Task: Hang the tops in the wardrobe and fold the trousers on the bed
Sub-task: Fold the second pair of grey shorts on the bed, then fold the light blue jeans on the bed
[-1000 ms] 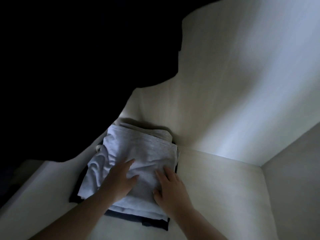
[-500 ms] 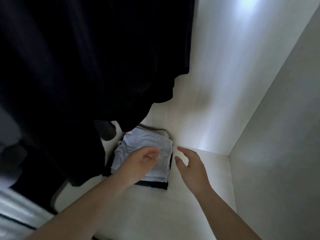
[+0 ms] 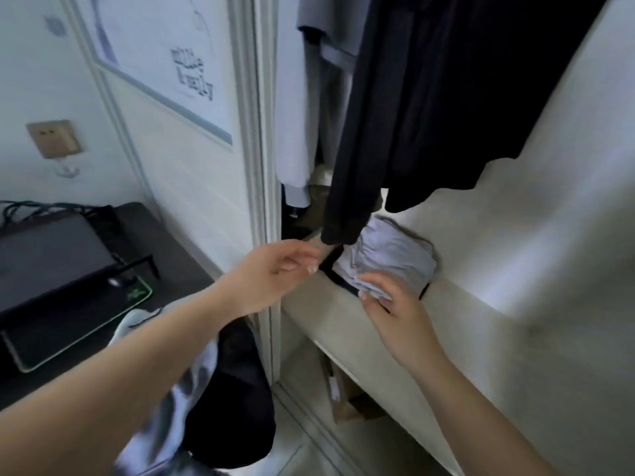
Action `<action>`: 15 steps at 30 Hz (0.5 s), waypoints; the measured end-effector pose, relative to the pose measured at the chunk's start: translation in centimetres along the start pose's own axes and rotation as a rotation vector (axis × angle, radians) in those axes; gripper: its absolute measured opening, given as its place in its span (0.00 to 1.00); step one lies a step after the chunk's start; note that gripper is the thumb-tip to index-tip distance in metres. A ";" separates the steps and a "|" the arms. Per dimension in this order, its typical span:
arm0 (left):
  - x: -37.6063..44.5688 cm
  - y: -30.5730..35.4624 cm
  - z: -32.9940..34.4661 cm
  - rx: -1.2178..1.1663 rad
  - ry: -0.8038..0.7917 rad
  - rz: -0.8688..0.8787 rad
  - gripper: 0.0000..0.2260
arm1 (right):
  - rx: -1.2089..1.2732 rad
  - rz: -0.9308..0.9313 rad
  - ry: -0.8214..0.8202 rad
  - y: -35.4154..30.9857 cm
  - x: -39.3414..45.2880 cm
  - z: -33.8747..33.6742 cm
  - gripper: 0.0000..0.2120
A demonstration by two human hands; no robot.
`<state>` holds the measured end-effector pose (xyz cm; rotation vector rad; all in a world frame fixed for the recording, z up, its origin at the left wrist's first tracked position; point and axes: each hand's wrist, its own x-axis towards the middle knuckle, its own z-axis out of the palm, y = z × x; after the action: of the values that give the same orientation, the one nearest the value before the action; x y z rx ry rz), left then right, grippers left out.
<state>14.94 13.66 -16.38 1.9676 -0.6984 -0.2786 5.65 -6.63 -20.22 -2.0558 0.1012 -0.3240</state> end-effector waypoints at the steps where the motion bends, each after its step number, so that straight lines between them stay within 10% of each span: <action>1: -1.8 -0.3 -0.9 -0.013 0.053 -0.027 0.12 | 0.007 -0.008 -0.032 -0.3 -0.5 0.6 0.12; 15: -29.9 -1.9 -10.0 0.134 0.763 -0.476 0.09 | -0.005 -0.318 -0.604 -8.1 -5.6 11.6 0.12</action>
<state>-3.76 39.09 -16.16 2.1297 0.2510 0.2473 2.86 8.37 -19.47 -2.0884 -0.5953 0.1158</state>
